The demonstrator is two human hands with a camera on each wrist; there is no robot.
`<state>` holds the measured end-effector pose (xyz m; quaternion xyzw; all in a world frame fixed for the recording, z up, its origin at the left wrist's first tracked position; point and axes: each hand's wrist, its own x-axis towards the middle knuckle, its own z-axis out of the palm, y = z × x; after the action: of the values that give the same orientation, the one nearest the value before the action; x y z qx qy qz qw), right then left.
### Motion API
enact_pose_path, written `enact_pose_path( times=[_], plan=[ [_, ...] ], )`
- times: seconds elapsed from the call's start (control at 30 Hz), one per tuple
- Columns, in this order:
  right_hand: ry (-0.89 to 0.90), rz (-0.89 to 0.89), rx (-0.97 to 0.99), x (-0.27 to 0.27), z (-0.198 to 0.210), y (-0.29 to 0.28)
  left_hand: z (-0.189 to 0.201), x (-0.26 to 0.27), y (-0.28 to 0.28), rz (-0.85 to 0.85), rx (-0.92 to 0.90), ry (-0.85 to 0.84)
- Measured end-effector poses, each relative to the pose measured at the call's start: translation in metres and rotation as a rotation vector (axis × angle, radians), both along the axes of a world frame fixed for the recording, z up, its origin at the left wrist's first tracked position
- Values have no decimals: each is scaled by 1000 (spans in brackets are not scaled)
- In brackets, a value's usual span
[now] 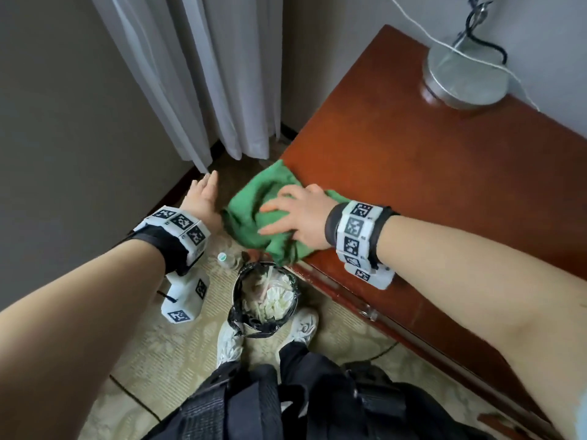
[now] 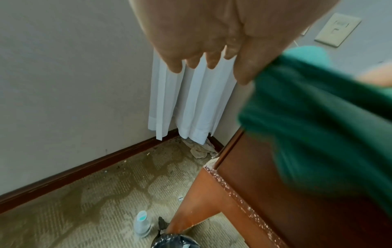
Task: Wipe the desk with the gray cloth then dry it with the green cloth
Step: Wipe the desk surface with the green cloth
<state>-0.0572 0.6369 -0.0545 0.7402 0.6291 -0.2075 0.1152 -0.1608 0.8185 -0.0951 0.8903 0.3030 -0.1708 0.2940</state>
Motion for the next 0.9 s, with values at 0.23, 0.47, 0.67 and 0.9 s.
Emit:
enact_pose_path(
  times=[0.23,0.47,0.67,0.9],
  plan=[
    [-31,-409,99,57,22,-13,13,7,1,-18,57,-19],
    [15,-251,23,49,5,-62,15,47,-37,-250,158,-34],
    [-126,-1011,196,109,20,-144,18,99,-79,-459,221,41],
    [-164,-1633,-108,168,-4,-153,6,105,-91,-579,331,207]
  ],
)
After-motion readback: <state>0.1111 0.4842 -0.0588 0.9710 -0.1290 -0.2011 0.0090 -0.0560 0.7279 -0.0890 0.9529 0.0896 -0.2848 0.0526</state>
